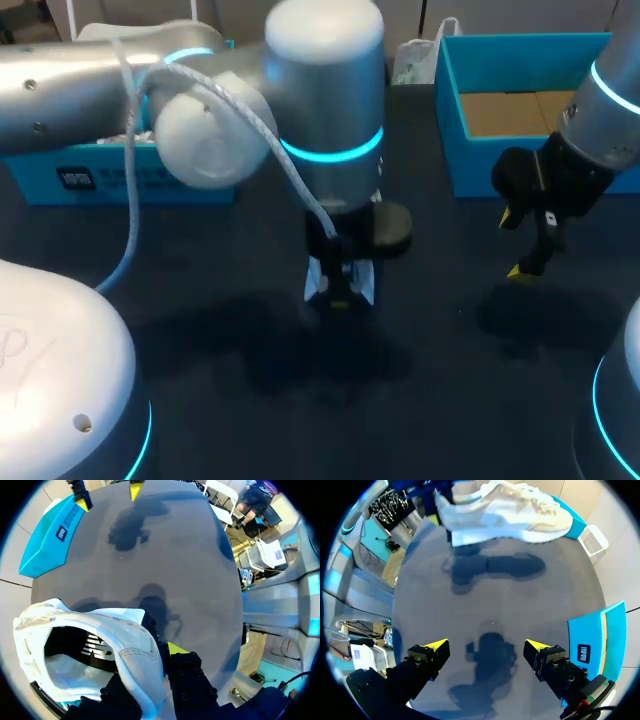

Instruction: Take the shoe out of the shoebox, open the shoe tongue, remove and reinsert the insole, then place the shoe into the shoebox

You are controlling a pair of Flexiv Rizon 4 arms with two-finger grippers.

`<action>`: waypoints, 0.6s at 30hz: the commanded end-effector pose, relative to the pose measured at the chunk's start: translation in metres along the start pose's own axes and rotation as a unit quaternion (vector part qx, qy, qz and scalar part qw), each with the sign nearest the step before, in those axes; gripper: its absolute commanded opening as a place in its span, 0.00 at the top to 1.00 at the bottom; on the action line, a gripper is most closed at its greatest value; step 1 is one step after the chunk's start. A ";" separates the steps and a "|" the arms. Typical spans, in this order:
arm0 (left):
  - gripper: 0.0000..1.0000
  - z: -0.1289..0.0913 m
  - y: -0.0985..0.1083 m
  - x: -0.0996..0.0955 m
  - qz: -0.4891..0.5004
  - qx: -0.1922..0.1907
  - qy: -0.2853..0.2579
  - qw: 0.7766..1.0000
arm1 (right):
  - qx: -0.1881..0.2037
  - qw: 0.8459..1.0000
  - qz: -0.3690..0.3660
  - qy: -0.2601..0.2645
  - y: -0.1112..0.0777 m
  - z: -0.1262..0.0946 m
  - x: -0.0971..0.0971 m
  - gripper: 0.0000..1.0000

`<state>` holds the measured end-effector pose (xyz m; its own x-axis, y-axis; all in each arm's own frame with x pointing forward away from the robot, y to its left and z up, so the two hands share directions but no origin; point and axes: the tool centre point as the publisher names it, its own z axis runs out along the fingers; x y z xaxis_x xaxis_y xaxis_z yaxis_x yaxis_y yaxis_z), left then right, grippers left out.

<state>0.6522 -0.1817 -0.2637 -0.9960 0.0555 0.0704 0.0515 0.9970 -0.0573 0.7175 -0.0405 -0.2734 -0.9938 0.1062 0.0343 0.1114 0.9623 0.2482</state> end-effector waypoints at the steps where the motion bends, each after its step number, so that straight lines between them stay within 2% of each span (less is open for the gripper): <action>1: 1.00 -0.046 0.015 -0.015 0.009 0.000 0.006 1.000 | 0.001 1.000 0.000 0.000 0.000 0.000 0.000 0.00; 9: 1.00 -0.071 0.022 -0.056 0.018 -0.013 0.021 1.000 | 0.001 1.000 0.000 0.000 0.000 0.000 0.000 0.00; 17: 1.00 -0.087 0.025 -0.079 0.032 -0.030 0.026 0.999 | 0.001 1.000 0.000 0.000 0.000 0.000 0.000 0.00; 18: 1.00 -0.091 0.025 -0.082 0.043 -0.041 0.031 0.998 | 0.001 1.000 0.000 0.000 0.000 0.000 0.000 0.00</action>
<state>0.7322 -0.1515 -0.1910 -0.9867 0.1229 0.1062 0.1219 0.9924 -0.0159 0.7175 -0.0405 -0.2734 -0.9938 0.1061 0.0343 0.1113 0.9623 0.2482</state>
